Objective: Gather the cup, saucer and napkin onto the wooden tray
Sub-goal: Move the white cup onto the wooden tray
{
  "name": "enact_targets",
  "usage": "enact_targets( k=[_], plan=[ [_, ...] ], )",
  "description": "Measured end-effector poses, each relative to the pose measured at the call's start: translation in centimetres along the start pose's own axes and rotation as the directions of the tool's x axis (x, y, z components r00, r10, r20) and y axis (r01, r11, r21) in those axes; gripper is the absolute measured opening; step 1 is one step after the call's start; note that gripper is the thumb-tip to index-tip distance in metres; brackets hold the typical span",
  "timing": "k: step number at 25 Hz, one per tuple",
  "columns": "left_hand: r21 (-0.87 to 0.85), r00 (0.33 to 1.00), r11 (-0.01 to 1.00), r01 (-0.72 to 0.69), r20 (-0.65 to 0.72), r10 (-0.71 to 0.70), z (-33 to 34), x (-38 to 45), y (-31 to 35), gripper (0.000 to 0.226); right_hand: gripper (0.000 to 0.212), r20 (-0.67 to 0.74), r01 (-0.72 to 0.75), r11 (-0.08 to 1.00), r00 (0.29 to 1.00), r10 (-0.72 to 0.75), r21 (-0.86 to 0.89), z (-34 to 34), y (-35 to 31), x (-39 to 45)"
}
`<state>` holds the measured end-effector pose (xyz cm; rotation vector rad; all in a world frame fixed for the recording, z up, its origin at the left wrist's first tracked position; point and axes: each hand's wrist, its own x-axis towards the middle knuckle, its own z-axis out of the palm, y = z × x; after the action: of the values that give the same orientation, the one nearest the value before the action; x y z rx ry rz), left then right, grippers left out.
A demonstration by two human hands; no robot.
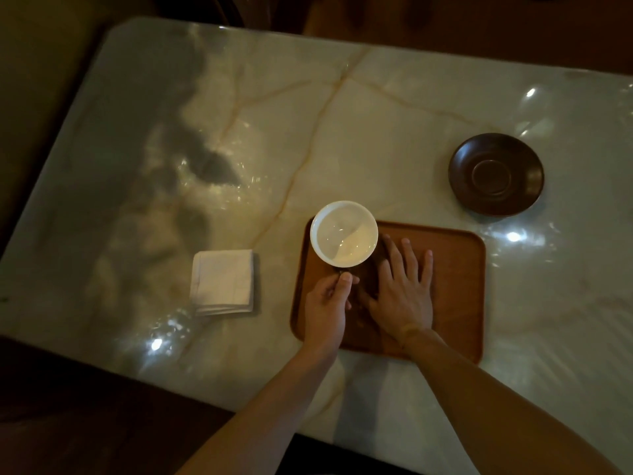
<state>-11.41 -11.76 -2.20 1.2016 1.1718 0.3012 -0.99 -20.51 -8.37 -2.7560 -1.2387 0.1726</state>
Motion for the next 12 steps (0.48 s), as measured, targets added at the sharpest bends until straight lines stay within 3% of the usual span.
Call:
enact_targets(
  k=[6,12],
  plan=[
    [0.077,0.998,0.997,-0.029,0.052,0.025,-0.4,0.2,-0.1,0.023,0.056,0.04,-0.001,1.0,0.999,0.001,-0.019,-0.3,0.0,0.2],
    [0.144,0.996,0.989,0.007,0.082,-0.019,-0.6,0.1,0.7,0.022,0.07,0.27,0.003,0.998,0.963,0.014,-0.062,-2.7,0.5,-1.2]
  ],
)
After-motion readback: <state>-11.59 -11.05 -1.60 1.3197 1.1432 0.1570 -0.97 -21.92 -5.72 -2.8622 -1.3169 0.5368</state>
